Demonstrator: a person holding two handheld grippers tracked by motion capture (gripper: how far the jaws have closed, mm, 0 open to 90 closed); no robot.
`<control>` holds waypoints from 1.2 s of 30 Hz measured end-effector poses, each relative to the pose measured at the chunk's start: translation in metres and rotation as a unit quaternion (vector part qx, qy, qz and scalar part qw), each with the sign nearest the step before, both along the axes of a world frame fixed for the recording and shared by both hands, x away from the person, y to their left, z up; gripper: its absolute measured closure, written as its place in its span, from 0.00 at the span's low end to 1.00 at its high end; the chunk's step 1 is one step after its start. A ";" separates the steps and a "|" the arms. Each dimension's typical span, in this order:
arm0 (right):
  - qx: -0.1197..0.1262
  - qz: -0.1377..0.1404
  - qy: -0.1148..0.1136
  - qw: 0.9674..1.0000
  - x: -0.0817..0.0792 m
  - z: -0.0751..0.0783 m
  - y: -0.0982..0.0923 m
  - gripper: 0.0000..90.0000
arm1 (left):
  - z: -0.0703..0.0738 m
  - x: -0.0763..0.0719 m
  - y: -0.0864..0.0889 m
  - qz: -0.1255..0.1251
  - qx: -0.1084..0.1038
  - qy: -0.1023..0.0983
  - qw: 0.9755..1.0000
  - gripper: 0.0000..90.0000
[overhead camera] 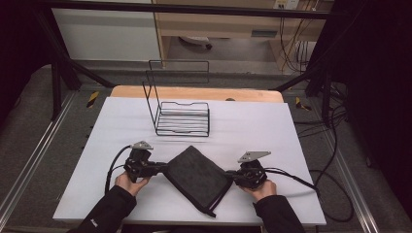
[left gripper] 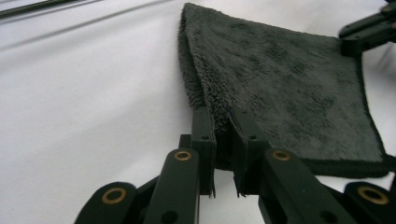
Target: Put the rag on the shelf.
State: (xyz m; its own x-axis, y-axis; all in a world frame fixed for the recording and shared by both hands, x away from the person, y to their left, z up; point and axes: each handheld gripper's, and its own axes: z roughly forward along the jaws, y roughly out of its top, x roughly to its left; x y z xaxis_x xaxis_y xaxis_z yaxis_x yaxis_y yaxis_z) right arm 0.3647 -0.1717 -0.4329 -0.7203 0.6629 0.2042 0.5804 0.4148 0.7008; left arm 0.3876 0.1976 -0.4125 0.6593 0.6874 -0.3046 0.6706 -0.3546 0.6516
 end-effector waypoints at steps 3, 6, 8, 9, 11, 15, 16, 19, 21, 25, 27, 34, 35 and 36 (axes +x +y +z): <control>0.006 -0.013 0.004 1.000 -0.005 0.001 0.003 0.93 | -0.001 0.005 0.001 0.005 0.008 0.000 1.000 0.89; 0.020 -0.029 0.020 0.999 -0.011 0.001 0.006 0.93 | -0.001 0.011 0.001 0.013 0.014 -0.002 1.000 0.89; 0.023 -0.035 0.023 0.999 -0.015 -0.002 0.009 0.93 | -0.004 0.015 0.001 0.020 0.014 -0.002 1.000 0.89; 0.023 -0.035 0.023 0.999 -0.017 -0.003 0.010 0.93 | -0.005 0.016 0.001 0.021 0.015 0.002 1.000 0.89; 0.016 -0.033 0.018 0.999 -0.017 -0.005 0.010 0.91 | -0.008 0.016 0.001 0.021 0.019 0.003 1.000 0.89; 0.028 -0.026 -0.007 0.999 -0.010 -0.002 0.009 0.69 | -0.012 0.011 0.001 0.023 0.020 -0.014 0.999 0.89; 0.056 -0.025 -0.025 0.998 -0.001 0.004 0.008 0.56 | -0.013 0.010 0.001 0.024 0.020 -0.016 0.999 0.88; 0.066 -0.032 -0.036 0.997 0.017 0.009 0.011 0.51 | -0.018 0.008 0.001 0.027 0.023 -0.019 0.999 0.88; 0.060 -0.030 -0.039 0.997 0.023 0.010 0.015 0.48 | -0.019 0.007 0.000 0.029 0.024 -0.023 0.999 0.88; 0.037 0.002 -0.038 0.999 0.051 0.003 0.045 0.54 | -0.021 0.005 0.000 0.031 0.025 -0.028 0.999 0.88; 0.035 0.008 -0.035 0.999 0.056 0.000 0.050 0.57 | -0.021 0.004 0.000 0.032 0.026 -0.029 0.999 0.88; 0.035 0.023 0.014 0.999 0.074 -0.018 0.063 0.78 | -0.023 0.005 -0.001 0.033 0.029 -0.025 0.999 0.88; 0.035 0.026 0.014 0.999 0.074 -0.018 0.063 0.81 | -0.023 0.006 -0.001 0.034 0.027 -0.024 0.999 0.88; 0.034 0.028 0.017 0.999 0.074 -0.017 0.063 0.84 | -0.023 0.006 -0.001 0.035 0.027 -0.022 0.999 0.88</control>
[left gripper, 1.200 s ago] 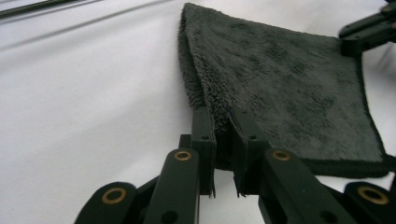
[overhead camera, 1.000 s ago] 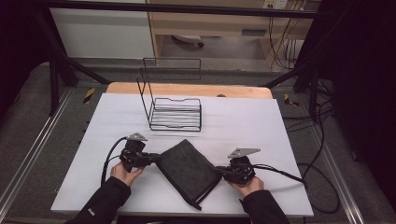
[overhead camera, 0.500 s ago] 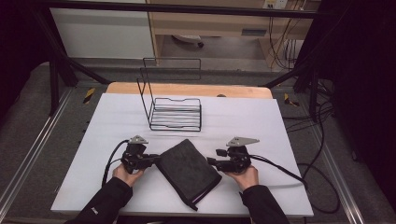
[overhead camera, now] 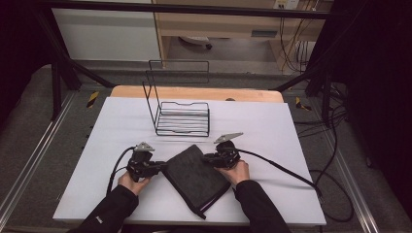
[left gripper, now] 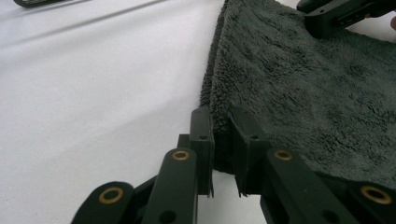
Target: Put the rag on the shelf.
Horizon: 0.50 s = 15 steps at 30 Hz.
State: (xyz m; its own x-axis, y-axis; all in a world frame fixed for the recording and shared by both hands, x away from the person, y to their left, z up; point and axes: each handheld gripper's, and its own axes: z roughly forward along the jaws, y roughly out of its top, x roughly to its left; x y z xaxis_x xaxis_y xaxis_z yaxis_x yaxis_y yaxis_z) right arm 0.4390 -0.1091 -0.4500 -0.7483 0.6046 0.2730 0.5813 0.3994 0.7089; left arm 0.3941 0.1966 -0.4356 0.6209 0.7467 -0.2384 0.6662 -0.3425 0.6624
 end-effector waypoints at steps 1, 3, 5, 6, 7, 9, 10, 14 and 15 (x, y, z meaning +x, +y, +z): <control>0.002 0.000 0.003 1.000 0.000 0.000 0.000 0.87 | 0.000 0.000 0.000 0.000 0.000 0.001 1.000 0.88; 0.004 0.001 0.003 1.000 -0.001 0.001 0.000 0.92 | 0.001 0.002 0.000 0.002 -0.001 0.003 1.000 0.88; 0.005 -0.001 0.001 1.000 -0.001 0.003 -0.001 0.93 | 0.002 0.003 -0.001 0.002 -0.003 0.001 1.000 0.88; 0.005 -0.004 0.001 1.000 -0.003 0.004 -0.001 0.94 | 0.003 0.005 -0.002 0.001 -0.003 0.002 1.000 0.88; 0.002 -0.006 -0.003 1.000 -0.004 0.006 -0.002 0.94 | 0.003 0.006 -0.003 0.003 -0.005 0.000 1.000 0.88; -0.002 -0.015 -0.009 1.000 -0.007 0.010 -0.003 0.94 | 0.004 0.009 -0.006 0.002 -0.005 -0.004 1.000 0.88; -0.008 -0.027 -0.016 0.999 -0.011 0.013 -0.005 0.94 | 0.004 0.011 -0.008 0.005 -0.006 -0.005 1.000 0.88; -0.024 -0.050 -0.025 0.998 -0.018 0.017 -0.007 0.94 | 0.005 0.022 -0.021 0.011 -0.003 -0.009 1.000 0.88; -0.029 -0.057 -0.026 0.998 -0.021 0.018 -0.009 0.94 | 0.005 0.025 -0.024 0.015 -0.006 -0.011 1.000 0.88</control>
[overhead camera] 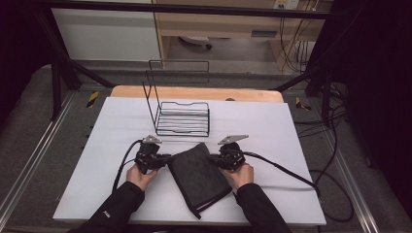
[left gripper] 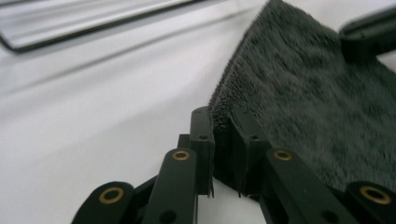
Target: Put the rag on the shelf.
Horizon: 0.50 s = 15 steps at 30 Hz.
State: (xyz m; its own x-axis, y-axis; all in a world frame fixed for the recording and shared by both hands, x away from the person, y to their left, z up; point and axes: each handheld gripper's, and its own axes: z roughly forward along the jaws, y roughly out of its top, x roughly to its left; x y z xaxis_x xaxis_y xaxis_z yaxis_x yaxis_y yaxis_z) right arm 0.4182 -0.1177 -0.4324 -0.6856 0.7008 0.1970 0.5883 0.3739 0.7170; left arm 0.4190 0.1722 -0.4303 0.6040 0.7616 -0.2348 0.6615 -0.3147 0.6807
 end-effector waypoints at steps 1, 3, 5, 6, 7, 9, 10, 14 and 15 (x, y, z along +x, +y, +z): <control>0.000 -0.008 0.000 1.000 -0.003 0.001 -0.002 0.94 | 0.000 0.003 -0.003 0.002 -0.003 -0.002 1.000 0.88; 0.006 -0.024 0.004 1.000 -0.007 0.001 -0.008 0.94 | 0.000 0.008 -0.009 0.003 -0.008 -0.003 1.000 0.88; 0.015 -0.041 0.010 0.999 -0.011 0.001 -0.014 0.94 | -0.002 0.012 -0.016 0.006 -0.015 -0.003 1.000 0.88; 0.017 -0.048 0.011 0.999 -0.014 0.001 -0.017 0.94 | -0.003 0.014 -0.019 0.008 -0.019 -0.003 1.000 0.88; 0.016 -0.055 0.010 0.998 -0.017 -0.001 -0.019 0.94 | -0.004 0.015 -0.022 0.009 -0.019 -0.003 1.000 0.88; 0.011 -0.066 0.007 0.998 -0.021 -0.004 -0.021 0.93 | -0.005 0.015 -0.026 0.015 -0.016 -0.009 1.000 0.86; 0.011 -0.070 0.008 0.997 -0.022 -0.005 -0.022 0.93 | -0.004 0.013 -0.026 0.020 -0.012 -0.015 1.000 0.84; 0.024 -0.072 0.007 0.997 -0.022 -0.008 -0.025 0.87 | 0.006 -0.001 -0.019 0.031 -0.010 -0.033 0.999 0.62; 0.028 -0.071 0.001 0.997 -0.023 -0.007 -0.027 0.83 | 0.009 -0.006 -0.016 0.029 -0.014 -0.031 0.999 0.58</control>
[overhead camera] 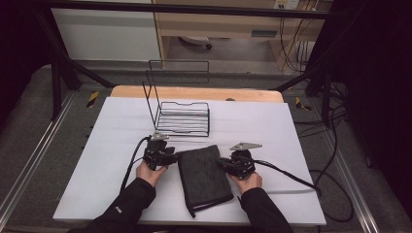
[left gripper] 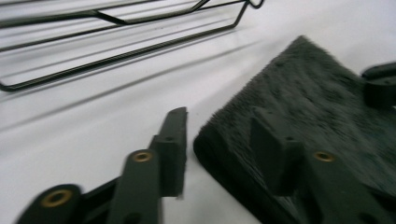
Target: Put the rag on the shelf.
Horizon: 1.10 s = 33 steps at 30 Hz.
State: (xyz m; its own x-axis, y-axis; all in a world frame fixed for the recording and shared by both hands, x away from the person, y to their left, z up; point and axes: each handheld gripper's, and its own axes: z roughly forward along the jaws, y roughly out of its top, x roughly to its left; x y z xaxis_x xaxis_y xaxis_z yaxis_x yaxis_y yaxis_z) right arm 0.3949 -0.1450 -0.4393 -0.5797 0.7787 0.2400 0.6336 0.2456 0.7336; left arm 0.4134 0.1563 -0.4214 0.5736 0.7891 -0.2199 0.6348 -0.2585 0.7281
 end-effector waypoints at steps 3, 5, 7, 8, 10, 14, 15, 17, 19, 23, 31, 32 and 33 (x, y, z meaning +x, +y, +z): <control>0.013 0.000 -0.020 1.000 -0.006 0.006 -0.008 0.66 | 0.002 -0.018 0.006 -0.013 -0.007 0.013 1.000 0.52; 0.019 0.004 -0.028 0.999 -0.012 0.010 -0.016 0.57 | -0.002 -0.031 0.005 -0.023 -0.004 0.024 0.999 0.48; 0.018 0.010 -0.026 0.999 -0.020 0.010 -0.022 0.53 | -0.007 -0.042 0.000 -0.033 -0.006 0.039 0.999 0.47; 0.012 0.014 -0.029 0.999 -0.025 0.009 -0.025 0.51 | -0.009 -0.047 -0.003 -0.042 -0.008 0.047 0.998 0.47; 0.007 0.025 -0.024 0.999 -0.033 0.006 -0.030 0.50 | -0.013 -0.056 -0.013 -0.059 0.000 0.053 0.997 0.46; 0.013 0.032 -0.016 0.999 -0.045 0.002 -0.038 0.50 | -0.020 -0.072 -0.029 -0.074 0.023 0.062 0.995 0.45; 0.014 0.036 -0.014 0.999 -0.046 0.001 -0.038 0.51 | -0.021 -0.074 -0.031 -0.072 0.025 0.058 0.995 0.45; 0.013 0.042 -0.006 0.999 -0.049 -0.002 -0.036 0.51 | -0.021 -0.078 -0.031 -0.066 0.019 0.060 0.996 0.46; 0.017 0.046 0.005 0.999 -0.050 -0.004 -0.034 0.53 | -0.022 -0.081 -0.029 -0.065 0.011 0.071 0.995 0.49; 0.016 0.052 0.010 0.998 -0.050 -0.006 -0.033 0.55 | -0.024 -0.087 -0.026 -0.066 -0.006 0.082 0.994 0.56; 0.009 0.066 0.022 0.998 -0.050 -0.011 -0.026 0.62 | -0.026 -0.091 -0.029 -0.060 -0.019 0.090 0.994 0.67; 0.010 0.067 0.024 0.997 -0.050 -0.011 -0.024 0.65 | -0.026 -0.090 -0.028 -0.061 -0.021 0.094 0.993 0.68; 0.010 0.072 0.025 0.997 -0.049 -0.011 -0.024 0.67 | -0.026 -0.089 -0.028 -0.061 -0.027 0.100 0.993 0.70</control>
State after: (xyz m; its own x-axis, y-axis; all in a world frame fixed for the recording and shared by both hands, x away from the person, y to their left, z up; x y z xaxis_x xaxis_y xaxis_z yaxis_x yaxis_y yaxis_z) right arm 0.3457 -0.1687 -0.4506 -0.6717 0.6839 0.2848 0.6284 0.3225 0.7078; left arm 0.3243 0.1279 -0.4474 0.6040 0.7011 -0.3789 0.7349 -0.3061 0.6051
